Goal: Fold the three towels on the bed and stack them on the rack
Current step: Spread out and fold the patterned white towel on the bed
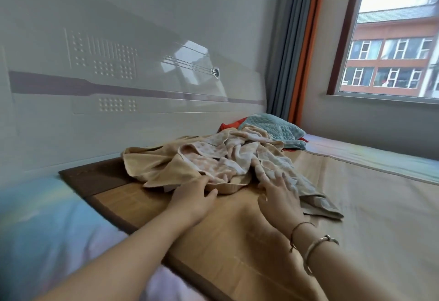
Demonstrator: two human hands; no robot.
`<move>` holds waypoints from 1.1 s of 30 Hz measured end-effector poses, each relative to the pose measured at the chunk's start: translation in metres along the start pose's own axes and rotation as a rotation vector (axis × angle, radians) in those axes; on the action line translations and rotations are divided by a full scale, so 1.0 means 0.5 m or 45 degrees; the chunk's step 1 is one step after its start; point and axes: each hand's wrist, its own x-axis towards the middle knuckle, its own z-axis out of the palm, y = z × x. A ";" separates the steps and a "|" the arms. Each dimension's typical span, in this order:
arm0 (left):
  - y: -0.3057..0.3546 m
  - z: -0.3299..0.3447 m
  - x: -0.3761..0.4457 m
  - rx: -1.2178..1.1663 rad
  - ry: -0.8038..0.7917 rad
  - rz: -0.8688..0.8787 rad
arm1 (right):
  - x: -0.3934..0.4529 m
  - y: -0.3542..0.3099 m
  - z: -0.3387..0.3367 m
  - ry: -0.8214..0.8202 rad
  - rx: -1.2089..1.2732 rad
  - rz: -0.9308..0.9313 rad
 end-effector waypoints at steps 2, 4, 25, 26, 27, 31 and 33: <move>0.021 0.068 0.023 -0.019 0.014 0.004 | 0.020 0.062 0.008 0.031 -0.061 0.102; 0.032 0.127 0.024 0.201 -0.066 -0.004 | 0.031 0.114 0.018 -0.061 -0.055 0.130; 0.310 0.115 -0.141 0.303 -0.237 0.117 | -0.201 0.229 -0.184 -0.232 0.169 -0.039; 0.299 0.120 -0.131 0.253 -0.198 0.109 | -0.193 0.229 -0.175 -0.201 0.187 -0.037; 0.290 0.125 -0.118 0.191 -0.165 0.103 | -0.181 0.229 -0.163 -0.174 0.203 -0.028; 0.258 0.158 -0.063 -0.094 -0.029 0.099 | -0.113 0.218 -0.100 -0.089 0.280 -0.025; 0.237 0.192 -0.050 -0.178 -0.017 0.093 | -0.071 0.216 -0.060 -0.081 0.244 0.000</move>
